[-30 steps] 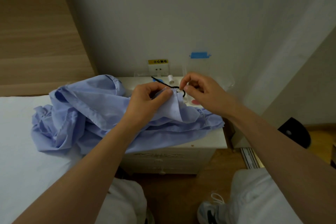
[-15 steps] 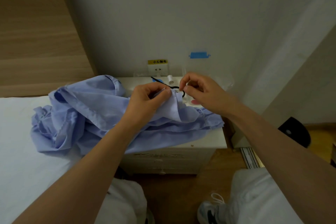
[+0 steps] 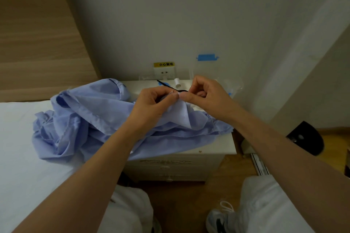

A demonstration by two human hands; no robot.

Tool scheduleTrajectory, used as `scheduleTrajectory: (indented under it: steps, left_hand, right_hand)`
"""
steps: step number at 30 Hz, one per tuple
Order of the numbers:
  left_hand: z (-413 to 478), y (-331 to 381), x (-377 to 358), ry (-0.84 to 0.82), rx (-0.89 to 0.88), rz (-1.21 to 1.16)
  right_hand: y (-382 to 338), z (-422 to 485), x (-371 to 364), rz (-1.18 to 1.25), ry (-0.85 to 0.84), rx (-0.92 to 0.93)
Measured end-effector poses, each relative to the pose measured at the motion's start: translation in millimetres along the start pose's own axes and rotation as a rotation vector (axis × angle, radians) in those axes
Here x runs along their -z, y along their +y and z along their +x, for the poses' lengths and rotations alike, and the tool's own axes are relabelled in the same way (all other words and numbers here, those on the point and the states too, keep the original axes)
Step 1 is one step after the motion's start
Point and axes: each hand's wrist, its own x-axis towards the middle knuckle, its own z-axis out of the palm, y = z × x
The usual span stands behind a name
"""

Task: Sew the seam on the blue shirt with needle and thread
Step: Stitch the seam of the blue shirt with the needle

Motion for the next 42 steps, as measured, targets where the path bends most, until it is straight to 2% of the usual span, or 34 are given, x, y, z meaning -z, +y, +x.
scheduleTrajectory:
  steps: [11, 22, 25, 30, 35, 39, 42]
  left_hand:
    - [-1, 3, -1, -0.050, 0.090, -0.076]
    - [0, 3, -2, 0.022, 0.166, -0.058]
    - [0, 1, -1, 0.073, 0.188, -0.050]
    - [0, 2, 0, 0.084, 0.207, -0.025]
    - [-1, 3, -2, 0.052, 0.239, -0.047]
    - [-1, 3, -1, 0.036, 0.253, -0.082]
    - [-1, 1, -2, 0.015, 0.236, -0.085]
  right_hand:
    - [-2, -1, -3, 0.153, -0.141, -0.104]
    - [-2, 2, -13, 0.234, -0.145, -0.202]
    - [-1, -1, -11, 0.035, -0.143, -0.052]
    - [5, 1, -12, -0.283, 0.062, 0.341]
    - [9, 4, -11, -0.332, 0.129, 0.428]
    - [12, 4, -12, -0.513, 0.198, 0.566]
    - [13, 4, -15, -0.562, 0.187, 0.592]
